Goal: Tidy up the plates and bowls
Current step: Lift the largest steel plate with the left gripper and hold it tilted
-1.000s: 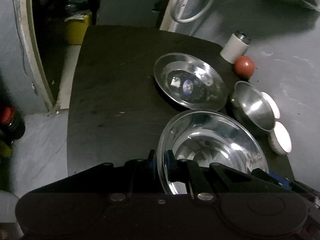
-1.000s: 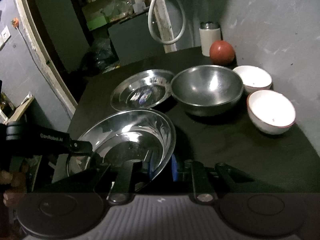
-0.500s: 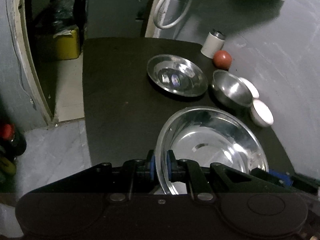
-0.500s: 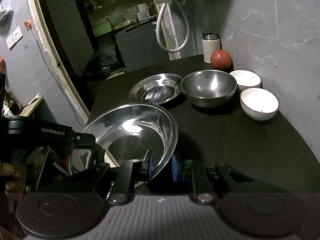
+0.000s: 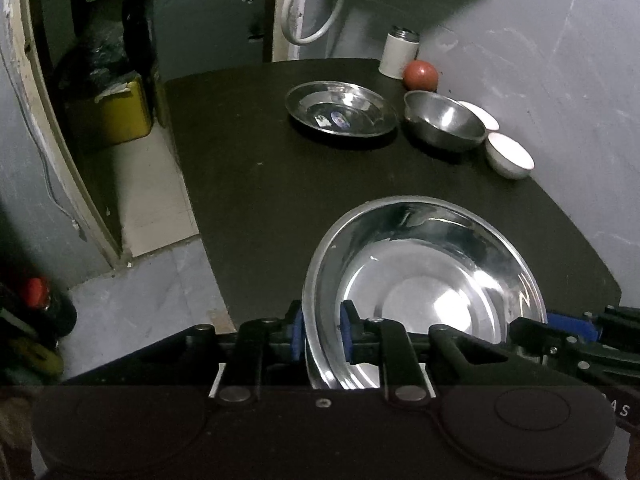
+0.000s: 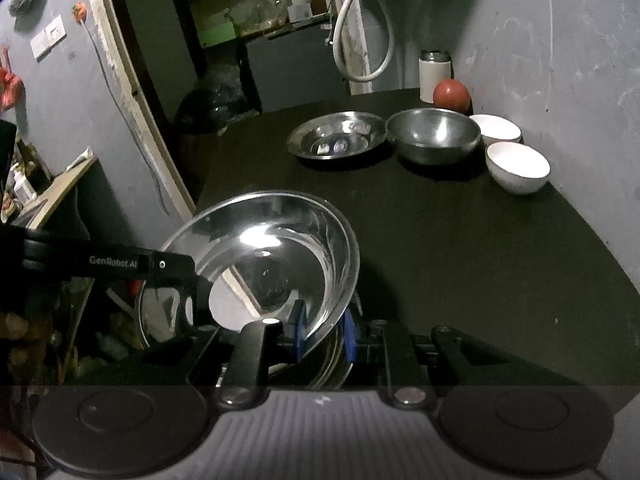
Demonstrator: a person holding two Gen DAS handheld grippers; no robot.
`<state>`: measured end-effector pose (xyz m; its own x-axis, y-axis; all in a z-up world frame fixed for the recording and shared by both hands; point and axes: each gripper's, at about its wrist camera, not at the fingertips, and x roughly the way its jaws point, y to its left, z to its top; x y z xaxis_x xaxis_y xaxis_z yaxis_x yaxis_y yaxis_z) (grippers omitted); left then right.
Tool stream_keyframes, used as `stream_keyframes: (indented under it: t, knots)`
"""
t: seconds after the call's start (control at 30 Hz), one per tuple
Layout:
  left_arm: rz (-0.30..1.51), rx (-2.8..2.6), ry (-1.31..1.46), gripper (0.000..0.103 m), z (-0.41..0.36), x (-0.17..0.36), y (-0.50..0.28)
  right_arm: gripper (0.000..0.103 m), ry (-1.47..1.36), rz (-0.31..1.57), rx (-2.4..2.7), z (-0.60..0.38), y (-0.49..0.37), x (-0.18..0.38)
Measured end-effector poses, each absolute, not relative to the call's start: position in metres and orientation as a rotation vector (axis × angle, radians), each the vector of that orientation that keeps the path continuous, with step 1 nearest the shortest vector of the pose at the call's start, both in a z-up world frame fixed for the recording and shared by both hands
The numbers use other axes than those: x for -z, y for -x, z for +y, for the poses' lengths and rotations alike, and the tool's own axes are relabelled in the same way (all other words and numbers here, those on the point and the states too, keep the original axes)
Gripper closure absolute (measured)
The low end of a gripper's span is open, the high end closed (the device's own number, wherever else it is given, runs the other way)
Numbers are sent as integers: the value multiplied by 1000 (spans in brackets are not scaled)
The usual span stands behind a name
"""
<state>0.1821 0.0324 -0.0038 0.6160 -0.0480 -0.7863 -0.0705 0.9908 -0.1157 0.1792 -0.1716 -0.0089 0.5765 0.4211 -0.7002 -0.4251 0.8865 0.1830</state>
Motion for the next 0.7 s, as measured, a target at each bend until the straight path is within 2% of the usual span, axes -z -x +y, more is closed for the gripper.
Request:
stream_keyframes:
  t: [0.7]
  knots:
    - [941, -11, 25, 74, 20, 21, -174, 80, 114, 852, -474, -152, -156, 15]
